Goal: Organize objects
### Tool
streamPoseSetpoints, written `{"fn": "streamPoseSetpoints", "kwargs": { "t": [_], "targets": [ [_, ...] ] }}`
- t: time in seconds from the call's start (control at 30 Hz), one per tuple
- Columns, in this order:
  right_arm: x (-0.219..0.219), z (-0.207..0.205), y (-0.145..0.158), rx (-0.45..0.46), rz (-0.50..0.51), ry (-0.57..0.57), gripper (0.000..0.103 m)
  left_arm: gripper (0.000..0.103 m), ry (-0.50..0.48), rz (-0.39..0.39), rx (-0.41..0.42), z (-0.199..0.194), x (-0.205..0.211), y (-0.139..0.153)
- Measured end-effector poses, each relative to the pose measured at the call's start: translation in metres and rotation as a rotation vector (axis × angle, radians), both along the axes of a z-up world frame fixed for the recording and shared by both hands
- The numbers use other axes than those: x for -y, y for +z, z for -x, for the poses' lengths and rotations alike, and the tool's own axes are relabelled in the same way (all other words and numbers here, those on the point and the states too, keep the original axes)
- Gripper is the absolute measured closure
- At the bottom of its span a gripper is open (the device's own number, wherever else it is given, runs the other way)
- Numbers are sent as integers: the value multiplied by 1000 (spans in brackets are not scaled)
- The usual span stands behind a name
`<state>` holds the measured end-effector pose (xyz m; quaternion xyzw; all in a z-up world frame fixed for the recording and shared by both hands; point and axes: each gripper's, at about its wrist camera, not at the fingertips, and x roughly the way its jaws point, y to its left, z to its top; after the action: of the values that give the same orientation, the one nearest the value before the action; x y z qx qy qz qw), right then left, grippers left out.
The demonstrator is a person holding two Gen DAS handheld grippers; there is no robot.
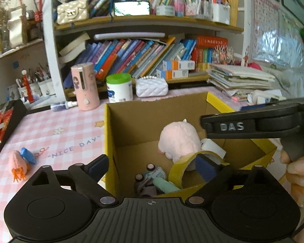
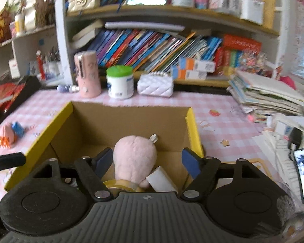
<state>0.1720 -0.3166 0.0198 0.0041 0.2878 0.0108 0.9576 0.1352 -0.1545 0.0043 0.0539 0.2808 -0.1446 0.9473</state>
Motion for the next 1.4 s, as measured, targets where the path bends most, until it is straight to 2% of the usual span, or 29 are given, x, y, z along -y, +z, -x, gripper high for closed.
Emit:
{"fn": "streamPoseSetpoints", "kwargs": {
  "t": [0.33,0.43,0.7,0.8,1.17,1.4],
  "targets": [
    [-9,61,10,66,48,-92,24,2,12,30,-2,33,-26,6],
    [-15,78,7,50,41,-126,15,2,12,27,-10,45,-35,4],
    [-38,108,-12,-60,11,-198,12,0,-5,13,-57,73,-59,-5],
    [-49,119,-18,-83,11,-217,6,0,-8,11,-84,82,-70,-9],
    [-87,148,-29,-144,15,-183,3,0,24,-9,-124,104,-99,-16],
    [-104,159,-30,-154,-9,-156,3,0,62,-13,-111,113,-116,-16]
  ]
}}
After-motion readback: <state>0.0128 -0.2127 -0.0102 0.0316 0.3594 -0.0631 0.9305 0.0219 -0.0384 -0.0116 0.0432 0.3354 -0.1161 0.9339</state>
